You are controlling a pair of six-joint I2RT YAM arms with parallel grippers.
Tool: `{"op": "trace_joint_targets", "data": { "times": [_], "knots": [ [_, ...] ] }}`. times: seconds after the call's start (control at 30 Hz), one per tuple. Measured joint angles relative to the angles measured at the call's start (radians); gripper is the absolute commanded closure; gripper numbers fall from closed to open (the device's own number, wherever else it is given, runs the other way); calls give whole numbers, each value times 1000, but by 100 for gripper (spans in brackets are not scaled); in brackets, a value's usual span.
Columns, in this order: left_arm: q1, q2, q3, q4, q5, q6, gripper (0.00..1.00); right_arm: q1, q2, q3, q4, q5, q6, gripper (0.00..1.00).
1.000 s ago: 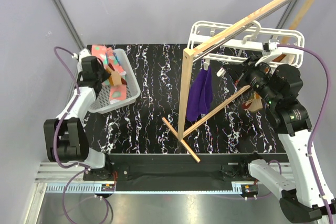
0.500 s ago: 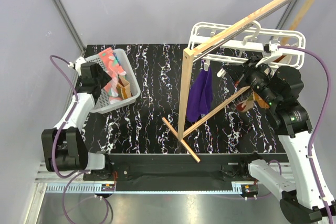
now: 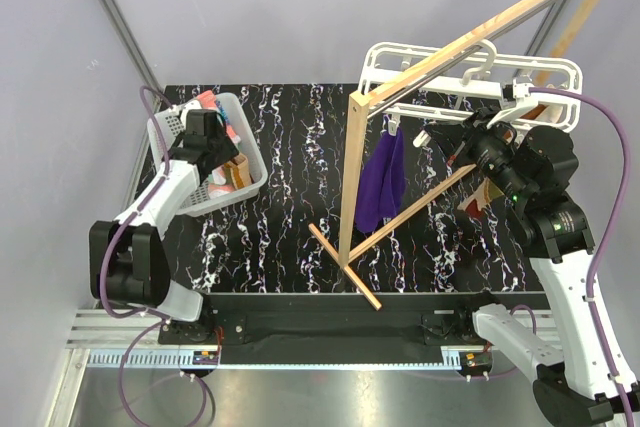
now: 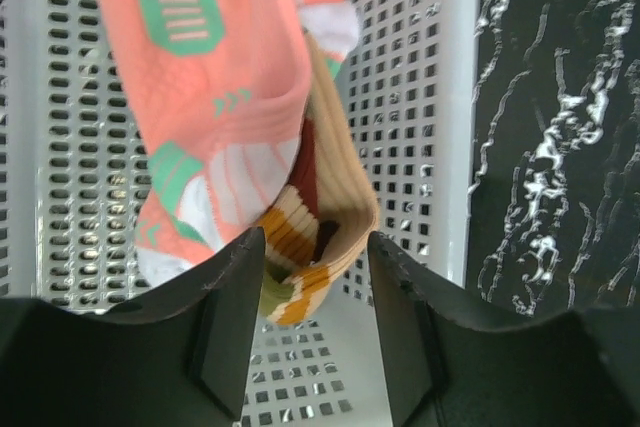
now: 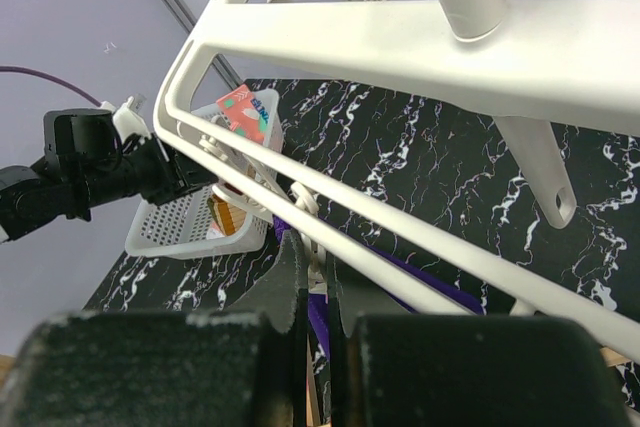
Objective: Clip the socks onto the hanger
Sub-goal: Pick up the sock from the bin.
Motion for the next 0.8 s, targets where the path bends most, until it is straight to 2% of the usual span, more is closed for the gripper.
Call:
{"op": "trace_joint_targets", "data": {
  "times": [0.2,0.27,0.43,0.7,0.8],
  "knots": [
    [-13,46,0,-34,-60,-16,55,0,2,0,0,-2,0,100],
    [-14,75,3,-33,-60,-13,62,0,2,0,0,-2,0,100],
    [-16,137,13,-27,-53,-3,71,0,3,0,0,-1,0,100],
    [-17,137,13,-8,-35,-7,100,0,3,0,0,-1,0,100],
    [-17,132,9,10,-16,-6,100,0,4,0,0,-1,0,100]
  ]
}}
